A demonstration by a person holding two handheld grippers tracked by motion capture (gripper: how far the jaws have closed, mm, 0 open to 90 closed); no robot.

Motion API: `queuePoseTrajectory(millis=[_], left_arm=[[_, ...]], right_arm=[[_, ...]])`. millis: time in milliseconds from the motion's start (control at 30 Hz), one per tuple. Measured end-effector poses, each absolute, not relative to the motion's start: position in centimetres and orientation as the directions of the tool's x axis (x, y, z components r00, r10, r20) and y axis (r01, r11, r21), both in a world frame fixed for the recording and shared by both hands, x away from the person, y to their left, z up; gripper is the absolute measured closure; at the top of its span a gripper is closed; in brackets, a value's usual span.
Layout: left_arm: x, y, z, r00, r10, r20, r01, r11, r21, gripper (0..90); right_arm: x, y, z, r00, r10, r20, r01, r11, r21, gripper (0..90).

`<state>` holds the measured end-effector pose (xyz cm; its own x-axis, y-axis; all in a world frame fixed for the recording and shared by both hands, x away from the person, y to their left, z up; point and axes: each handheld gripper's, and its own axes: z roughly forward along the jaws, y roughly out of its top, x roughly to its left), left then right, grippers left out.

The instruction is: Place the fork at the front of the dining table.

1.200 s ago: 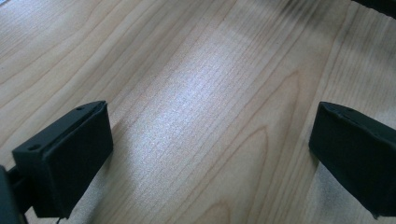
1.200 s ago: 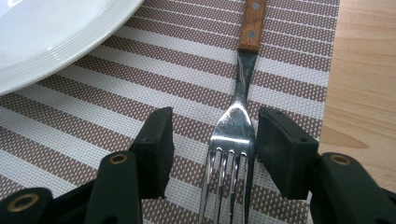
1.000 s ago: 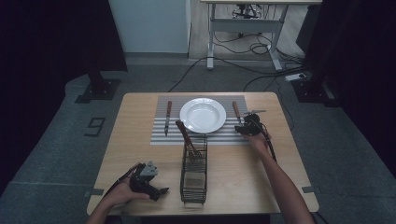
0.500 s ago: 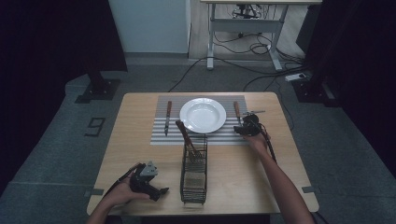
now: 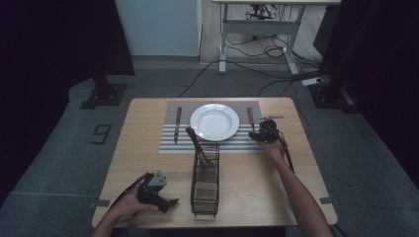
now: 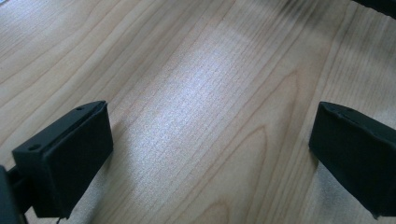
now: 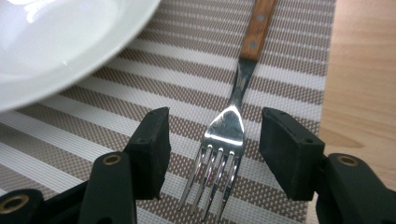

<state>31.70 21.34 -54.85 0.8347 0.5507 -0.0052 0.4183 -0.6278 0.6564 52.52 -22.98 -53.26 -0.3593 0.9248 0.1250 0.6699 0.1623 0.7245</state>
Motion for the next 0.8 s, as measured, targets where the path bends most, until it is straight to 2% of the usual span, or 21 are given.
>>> queuePoseTrajectory(millis=[467,800], left_arm=[[31.7,21.3,-54.9,0.835,0.551,-0.005,0.418,-0.628,0.656,0.0],[31.7,21.3,-54.9,0.835,0.551,-0.005,0.418,-0.628,0.656,0.0]], right_arm=[[49.9,-22.4,-50.0,-0.422,0.896,0.140,0.589,0.153,0.793,41.9],[45.8,-22.3,-48.4,-0.491,0.863,0.120,0.539,0.192,0.821,40.8]])
